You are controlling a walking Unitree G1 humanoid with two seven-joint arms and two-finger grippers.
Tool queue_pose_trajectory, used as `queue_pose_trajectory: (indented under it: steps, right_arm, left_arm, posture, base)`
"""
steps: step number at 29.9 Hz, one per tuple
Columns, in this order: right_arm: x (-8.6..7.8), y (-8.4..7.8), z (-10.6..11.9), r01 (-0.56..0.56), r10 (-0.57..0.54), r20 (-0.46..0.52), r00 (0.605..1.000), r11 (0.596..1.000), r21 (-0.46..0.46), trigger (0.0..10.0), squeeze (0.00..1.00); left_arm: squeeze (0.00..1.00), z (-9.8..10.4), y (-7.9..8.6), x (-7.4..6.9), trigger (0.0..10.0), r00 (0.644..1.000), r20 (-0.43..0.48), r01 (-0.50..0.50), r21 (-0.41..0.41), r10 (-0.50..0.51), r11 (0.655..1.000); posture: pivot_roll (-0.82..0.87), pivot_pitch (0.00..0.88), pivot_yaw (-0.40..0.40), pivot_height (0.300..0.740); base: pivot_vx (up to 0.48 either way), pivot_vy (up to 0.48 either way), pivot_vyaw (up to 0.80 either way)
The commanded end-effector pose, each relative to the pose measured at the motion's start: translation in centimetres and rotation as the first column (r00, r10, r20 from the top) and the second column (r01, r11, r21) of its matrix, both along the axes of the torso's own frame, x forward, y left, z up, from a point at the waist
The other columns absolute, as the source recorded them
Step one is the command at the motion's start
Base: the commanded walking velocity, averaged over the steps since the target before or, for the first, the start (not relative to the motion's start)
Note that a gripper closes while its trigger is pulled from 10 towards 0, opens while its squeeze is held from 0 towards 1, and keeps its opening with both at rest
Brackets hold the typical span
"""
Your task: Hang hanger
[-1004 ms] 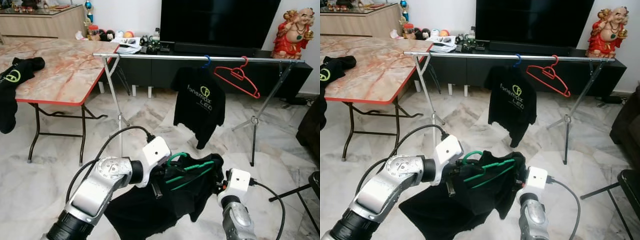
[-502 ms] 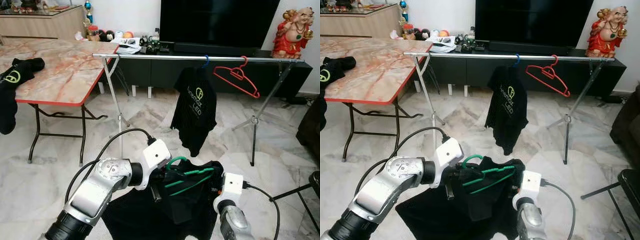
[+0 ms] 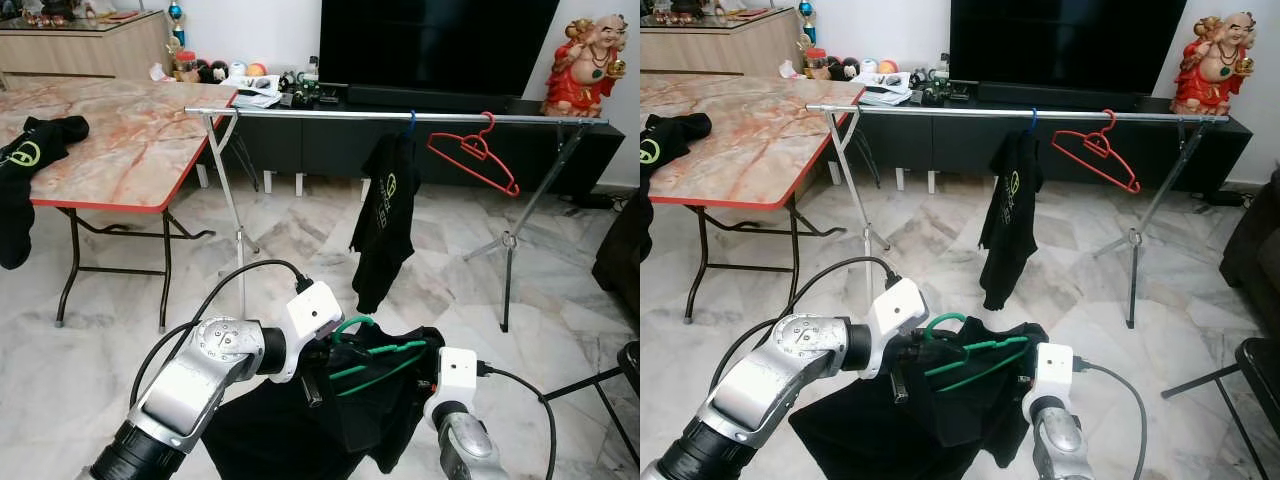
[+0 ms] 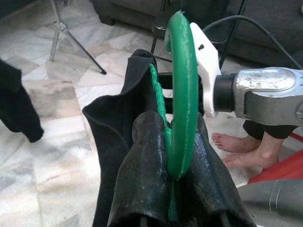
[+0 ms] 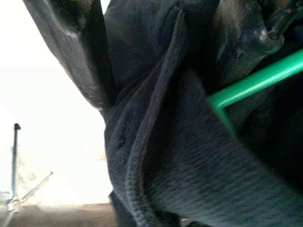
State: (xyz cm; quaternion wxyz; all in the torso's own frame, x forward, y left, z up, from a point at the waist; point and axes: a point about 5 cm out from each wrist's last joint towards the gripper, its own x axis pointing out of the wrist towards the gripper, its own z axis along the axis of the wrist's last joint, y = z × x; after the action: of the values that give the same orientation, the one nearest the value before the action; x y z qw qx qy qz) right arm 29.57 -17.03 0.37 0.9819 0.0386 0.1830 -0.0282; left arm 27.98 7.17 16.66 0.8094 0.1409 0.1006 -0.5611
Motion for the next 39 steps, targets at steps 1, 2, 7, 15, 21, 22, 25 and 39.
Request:
queue_pose_trajectory:
  steps: [1,2,7,15,21,22,25,39]
  right_arm:
    - [0.6,-0.9,0.8,0.044,-0.044,0.029,0.999,0.999,-0.028,4.3,0.0]
    - [0.7,-1.4,1.0,0.06,-0.058,0.035,0.998,0.997,-0.044,0.9,0.0]
    - [0.9,-2.1,1.3,0.08,-0.077,0.044,0.996,0.995,-0.06,0.0,0.0]
    - [1.1,-3.0,1.7,0.069,-0.064,0.056,0.996,0.992,-0.104,0.0,0.0]
    - [0.7,-1.7,1.1,-0.116,0.12,0.011,0.993,0.973,-0.2,0.0,0.0]
    - [0.5,-1.4,0.8,-0.159,0.162,-0.007,0.987,0.962,-0.22,0.0,0.0]
    - [0.3,-1.0,0.5,-0.207,0.206,-0.028,0.978,0.95,-0.236,0.0,0.0]
    - [-0.1,-1.3,0.2,-0.295,0.287,-0.071,0.955,0.916,-0.273,0.0,0.0]
  left_arm:
    - [0.0,1.1,-0.5,-0.7,10.0,0.998,0.029,0.064,-0.022,-0.063,0.998]
    - [0.0,0.9,-0.4,-1.0,10.0,0.997,0.02,0.08,-0.006,-0.08,0.997]
    - [0.0,0.2,0.0,-1.4,10.0,0.995,0.007,0.101,0.057,-0.102,0.993]
    - [0.0,-2.4,1.9,-1.7,10.0,0.995,-0.021,0.1,0.258,-0.098,0.961]
    - [0.0,-3.0,3.7,-0.1,10.0,0.995,0.103,-0.049,0.372,0.011,0.927]
    - [0.0,-2.8,4.1,0.9,10.0,0.983,0.166,-0.134,0.372,0.077,0.918]
    - [0.0,-2.6,4.4,1.5,10.0,0.969,0.212,-0.196,0.358,0.125,0.913]
    - [0.0,-1.0,9.3,-2.1,10.0,0.995,-0.015,0.097,0.315,-0.098,0.944]
  posture:
    - [0.16,0.0,-0.025,0.74]
    - [0.16,0.0,-0.025,0.74]
    - [0.16,0.0,-0.026,0.74]
    - [0.15,0.0,-0.025,0.74]
    - [0.15,0.001,-0.025,0.74]
    - [0.15,0.002,-0.027,0.74]
    - [0.15,0.002,-0.027,0.74]
    - [0.15,0.002,-0.031,0.74]
  base:
    - [0.0,0.0,0.0]
    - [0.0,0.0,0.0]
    - [0.0,0.0,0.0]
    - [0.0,0.0,0.0]
    - [0.0,0.0,0.0]
    - [0.0,0.0,0.0]
    - [0.0,0.0,0.0]
    - [0.0,0.0,0.0]
